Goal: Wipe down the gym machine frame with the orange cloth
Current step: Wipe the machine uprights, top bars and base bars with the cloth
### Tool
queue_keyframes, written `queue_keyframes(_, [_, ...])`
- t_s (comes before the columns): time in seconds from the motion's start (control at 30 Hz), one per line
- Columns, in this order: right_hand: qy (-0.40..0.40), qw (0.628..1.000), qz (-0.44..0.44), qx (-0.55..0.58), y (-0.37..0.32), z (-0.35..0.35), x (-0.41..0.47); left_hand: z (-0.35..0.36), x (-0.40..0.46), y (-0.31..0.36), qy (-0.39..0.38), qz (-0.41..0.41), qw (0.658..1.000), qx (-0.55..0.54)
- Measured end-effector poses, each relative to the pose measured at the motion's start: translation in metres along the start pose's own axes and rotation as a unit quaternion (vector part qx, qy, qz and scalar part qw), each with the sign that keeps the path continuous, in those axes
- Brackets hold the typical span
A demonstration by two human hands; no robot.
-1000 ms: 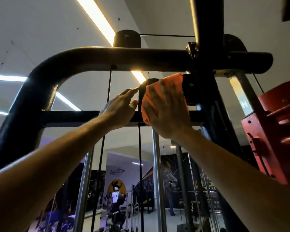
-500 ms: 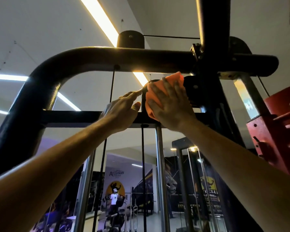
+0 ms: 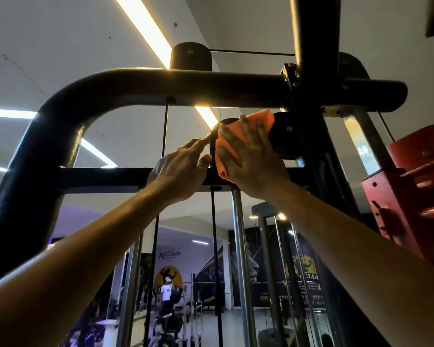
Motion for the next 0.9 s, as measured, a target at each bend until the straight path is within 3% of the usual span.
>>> queue_keyframes(0.1, [0.023,0.999,0.003,0.04,-0.005,-0.004,-0.009,-0.003,0.0,0.0,0.001,-0.003,1.0,-0.003])
queue_keyframes(0.2, [0.04,0.997,-0.047,0.044,-0.007,-0.019,-0.034,-0.005,-0.002,-0.001,-0.006,0.008,1.0,-0.006])
queue_keyframes(0.33, [-0.037,0.996,-0.077,0.039,0.0,-0.041,-0.062,-0.003,-0.006,0.001,-0.007,0.005,1.0,-0.016])
queue_keyframes(0.57, [0.07,0.996,0.033,-0.049,0.033,-0.103,-0.082,0.024,-0.027,0.035,-0.001,0.105,0.994,-0.012])
queue_keyframes(0.63, [0.025,0.995,0.062,-0.071,0.034,-0.078,-0.094,0.036,-0.033,0.046,-0.014,0.11,0.994,0.016])
queue_keyframes(0.73, [-0.073,0.986,0.036,-0.145,0.031,-0.023,-0.115,0.044,-0.032,0.06,-0.027,0.078,0.996,0.031])
queue_keyframes(0.9, [-0.091,0.98,0.033,-0.171,0.069,-0.023,-0.104,0.056,-0.034,0.082,-0.01,0.1,0.99,0.103])
Point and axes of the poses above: each hand's wrist, its own x-axis towards the middle knuckle, its own z-axis out of the palm, y = z × x, the point moved 9 cm from there along x, towards the middle knuckle, and after that the axes turned 12 degrees about -z, right-handed, at the moved point
